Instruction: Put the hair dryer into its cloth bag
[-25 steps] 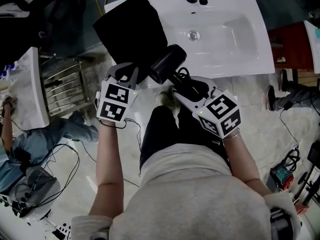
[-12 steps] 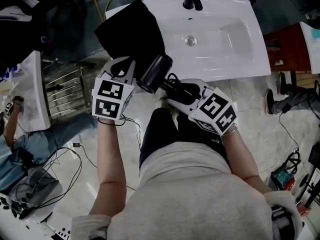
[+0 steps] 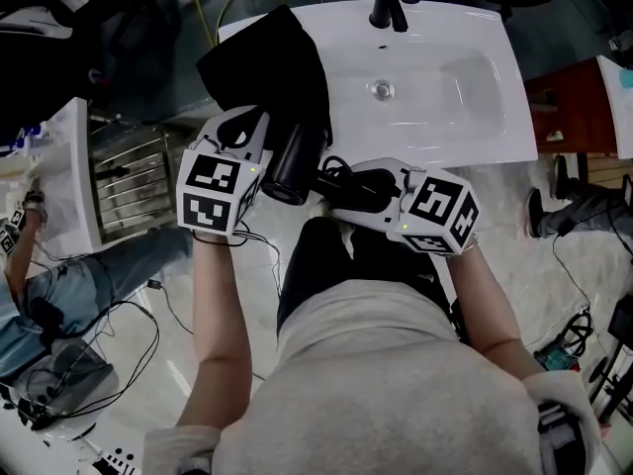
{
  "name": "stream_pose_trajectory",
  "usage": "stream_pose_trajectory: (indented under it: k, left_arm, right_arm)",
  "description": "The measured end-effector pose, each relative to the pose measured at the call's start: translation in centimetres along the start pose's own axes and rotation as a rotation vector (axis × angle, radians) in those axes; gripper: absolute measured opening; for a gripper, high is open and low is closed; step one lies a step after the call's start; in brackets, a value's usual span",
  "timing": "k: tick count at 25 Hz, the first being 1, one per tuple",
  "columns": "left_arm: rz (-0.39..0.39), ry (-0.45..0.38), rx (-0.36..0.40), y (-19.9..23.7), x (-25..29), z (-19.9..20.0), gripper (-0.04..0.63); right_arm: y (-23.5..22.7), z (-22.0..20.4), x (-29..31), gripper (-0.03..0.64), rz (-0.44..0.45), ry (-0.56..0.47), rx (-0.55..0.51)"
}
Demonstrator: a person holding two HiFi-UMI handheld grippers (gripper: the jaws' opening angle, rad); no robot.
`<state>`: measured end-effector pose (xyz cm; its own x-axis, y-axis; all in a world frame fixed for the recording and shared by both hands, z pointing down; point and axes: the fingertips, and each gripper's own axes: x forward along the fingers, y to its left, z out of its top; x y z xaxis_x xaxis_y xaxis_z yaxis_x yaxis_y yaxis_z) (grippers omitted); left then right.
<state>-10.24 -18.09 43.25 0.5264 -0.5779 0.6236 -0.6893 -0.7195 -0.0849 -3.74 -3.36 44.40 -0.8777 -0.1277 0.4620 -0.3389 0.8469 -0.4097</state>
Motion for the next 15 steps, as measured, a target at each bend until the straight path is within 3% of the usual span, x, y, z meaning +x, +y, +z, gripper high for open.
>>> stream_pose_trajectory:
  k: [15]
  left_arm:
    - [-0.003,-0.023,-0.013,1.0,-1.2,1.3,0.012]
  right_arm:
    - [1.2,0.6,1.4,0.201,0.218,0.078,-0.096]
